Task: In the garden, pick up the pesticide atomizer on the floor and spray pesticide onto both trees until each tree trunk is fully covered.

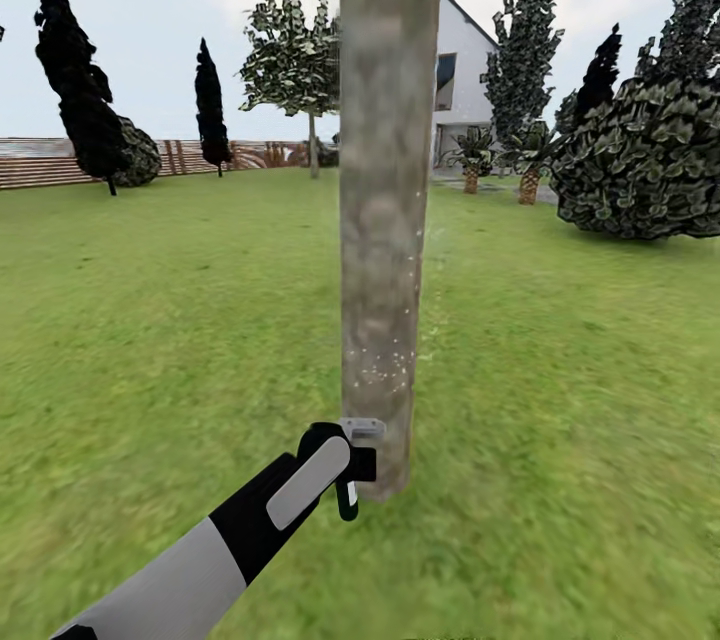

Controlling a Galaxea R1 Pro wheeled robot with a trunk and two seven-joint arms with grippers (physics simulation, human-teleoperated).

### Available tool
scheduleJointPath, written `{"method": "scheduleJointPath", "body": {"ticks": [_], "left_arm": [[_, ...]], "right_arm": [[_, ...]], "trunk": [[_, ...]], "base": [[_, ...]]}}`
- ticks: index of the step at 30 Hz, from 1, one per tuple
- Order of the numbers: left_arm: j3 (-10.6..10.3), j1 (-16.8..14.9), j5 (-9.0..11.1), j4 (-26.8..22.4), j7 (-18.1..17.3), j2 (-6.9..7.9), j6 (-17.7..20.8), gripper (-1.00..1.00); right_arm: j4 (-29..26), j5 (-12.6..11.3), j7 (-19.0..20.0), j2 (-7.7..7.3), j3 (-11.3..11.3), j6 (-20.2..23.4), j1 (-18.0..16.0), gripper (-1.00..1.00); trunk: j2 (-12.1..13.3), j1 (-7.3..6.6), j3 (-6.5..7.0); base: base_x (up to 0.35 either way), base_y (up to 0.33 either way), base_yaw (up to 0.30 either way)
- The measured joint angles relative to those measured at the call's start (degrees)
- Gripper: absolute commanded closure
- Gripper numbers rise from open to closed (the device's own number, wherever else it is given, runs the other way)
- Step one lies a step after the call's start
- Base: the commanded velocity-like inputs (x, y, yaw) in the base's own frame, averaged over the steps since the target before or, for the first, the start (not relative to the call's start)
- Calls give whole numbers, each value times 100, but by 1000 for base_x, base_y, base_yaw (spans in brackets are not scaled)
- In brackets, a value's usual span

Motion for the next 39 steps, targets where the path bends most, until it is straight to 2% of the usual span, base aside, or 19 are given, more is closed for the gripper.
{"method": "scheduleJointPath", "body": {"ticks": [39], "left_arm": [[0,38,-10,-58,13,6,0,100]], "right_arm": [[44,1,0,17,15,-1,22,100]], "trunk": [[0,0,0]], "base": [[2,350,-241]]}}
